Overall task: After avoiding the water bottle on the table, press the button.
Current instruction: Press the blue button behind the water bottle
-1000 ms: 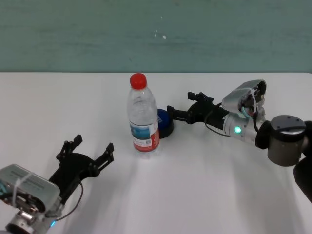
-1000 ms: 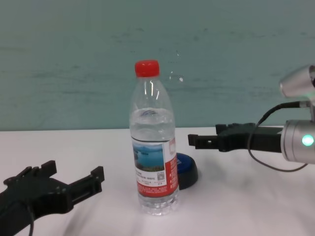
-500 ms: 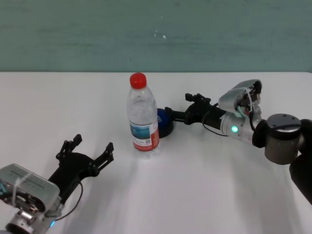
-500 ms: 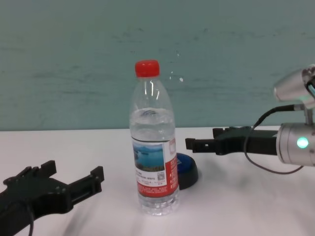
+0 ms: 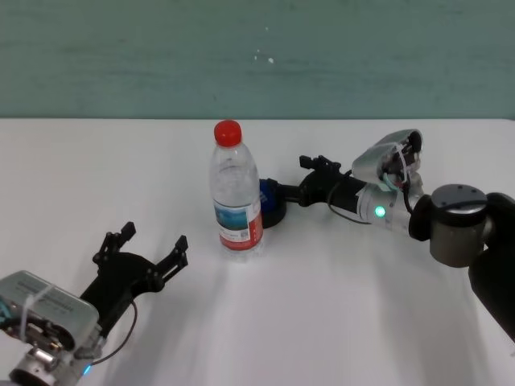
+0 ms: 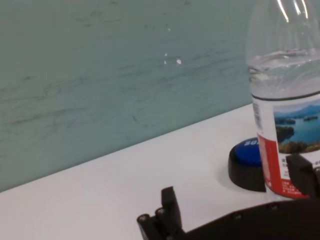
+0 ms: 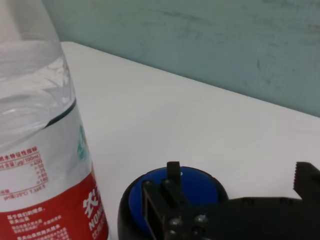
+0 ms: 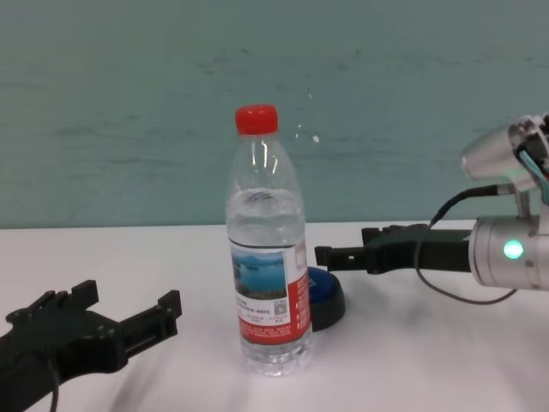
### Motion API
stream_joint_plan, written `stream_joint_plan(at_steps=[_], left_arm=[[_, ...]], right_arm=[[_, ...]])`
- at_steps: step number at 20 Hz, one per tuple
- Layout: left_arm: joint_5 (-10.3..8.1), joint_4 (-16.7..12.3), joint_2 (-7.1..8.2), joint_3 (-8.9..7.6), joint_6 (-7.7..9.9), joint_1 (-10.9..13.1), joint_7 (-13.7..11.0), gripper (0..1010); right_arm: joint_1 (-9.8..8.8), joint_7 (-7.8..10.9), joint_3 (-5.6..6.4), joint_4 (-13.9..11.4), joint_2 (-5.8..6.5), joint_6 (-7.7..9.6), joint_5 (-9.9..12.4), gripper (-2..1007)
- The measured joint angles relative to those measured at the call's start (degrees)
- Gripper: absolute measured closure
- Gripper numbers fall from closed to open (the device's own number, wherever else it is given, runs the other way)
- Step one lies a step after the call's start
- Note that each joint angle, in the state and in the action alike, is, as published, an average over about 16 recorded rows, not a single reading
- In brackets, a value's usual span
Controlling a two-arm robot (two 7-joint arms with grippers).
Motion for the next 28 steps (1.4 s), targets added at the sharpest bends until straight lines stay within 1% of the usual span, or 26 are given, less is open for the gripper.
stream_joint_plan(at_steps=[9, 20, 28], left_arm=[[0.0, 0.0, 0.0, 0.0, 0.0, 0.0, 0.0, 10], [0.0, 0.0, 0.0, 0.0, 0.0, 0.0, 0.0, 10], [0.0, 0.0, 0.0, 0.0, 0.0, 0.0, 0.0, 10]], right_arm=[[1.49, 0.77, -0.51, 2.5, -1.13, -0.37, -0.7, 1], [2.28, 1.27, -0.55, 4.2, -1.73, -0.63, -1.2, 1], [2.89, 1.73, -0.51, 6.3, -2.32, -0.96, -1.6, 1]])
